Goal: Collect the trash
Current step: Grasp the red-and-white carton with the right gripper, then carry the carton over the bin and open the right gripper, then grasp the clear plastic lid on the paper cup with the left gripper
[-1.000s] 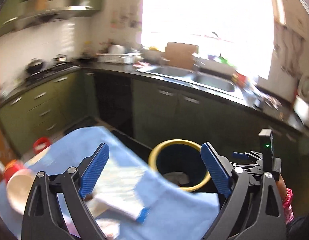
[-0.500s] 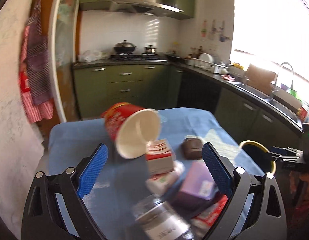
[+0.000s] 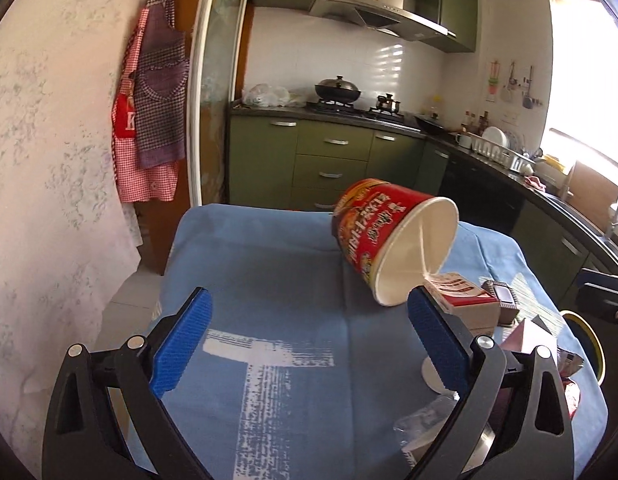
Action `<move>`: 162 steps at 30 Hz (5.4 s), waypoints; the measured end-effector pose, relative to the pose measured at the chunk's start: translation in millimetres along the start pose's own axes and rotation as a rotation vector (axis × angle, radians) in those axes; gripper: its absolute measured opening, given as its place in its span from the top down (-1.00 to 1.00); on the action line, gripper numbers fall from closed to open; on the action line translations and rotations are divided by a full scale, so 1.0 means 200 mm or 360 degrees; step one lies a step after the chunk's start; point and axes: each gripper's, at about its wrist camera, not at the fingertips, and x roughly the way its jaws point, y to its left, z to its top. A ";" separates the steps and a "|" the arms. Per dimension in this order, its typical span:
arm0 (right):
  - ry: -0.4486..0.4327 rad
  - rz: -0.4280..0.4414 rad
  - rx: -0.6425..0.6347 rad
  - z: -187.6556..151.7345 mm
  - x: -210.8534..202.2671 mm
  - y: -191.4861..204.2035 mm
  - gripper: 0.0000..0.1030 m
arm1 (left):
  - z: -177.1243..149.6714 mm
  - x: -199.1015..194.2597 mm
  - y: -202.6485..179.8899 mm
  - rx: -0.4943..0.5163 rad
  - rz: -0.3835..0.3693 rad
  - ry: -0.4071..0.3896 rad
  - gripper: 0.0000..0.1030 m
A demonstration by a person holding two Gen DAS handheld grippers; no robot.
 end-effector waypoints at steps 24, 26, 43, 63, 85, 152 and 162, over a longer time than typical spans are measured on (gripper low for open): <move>0.0305 -0.0407 0.0052 0.02 0.57 0.18 -0.24 | 0.00 -0.07 0.02 -0.0026 -0.0020 -0.0036 -0.89; 0.0306 -0.0417 0.0057 0.02 0.58 0.17 -0.08 | 0.00 -0.07 0.02 -0.0021 -0.0022 -0.0034 -0.89; 0.0119 -0.0228 0.0116 0.06 0.19 0.09 0.01 | -0.01 -0.05 -0.03 0.0029 -0.0022 -0.0017 -0.89; -0.0316 -0.0451 0.0411 -0.07 -0.68 -0.50 0.01 | -0.04 -0.02 -0.15 0.0158 -0.0025 -0.0004 -0.89; 0.0074 -0.1008 0.1022 -0.70 -0.56 -1.49 -0.05 | -0.07 0.02 -0.21 0.0247 -0.0008 0.0013 -0.89; -0.0080 -0.0665 0.0837 -0.59 -0.53 -1.19 -0.38 | 0.06 0.57 -0.57 0.0850 -0.0021 0.0174 0.88; -0.0083 -0.0647 0.0827 -0.59 -0.53 -1.17 -0.38 | 0.07 0.37 -0.59 0.0851 -0.0159 0.0101 0.88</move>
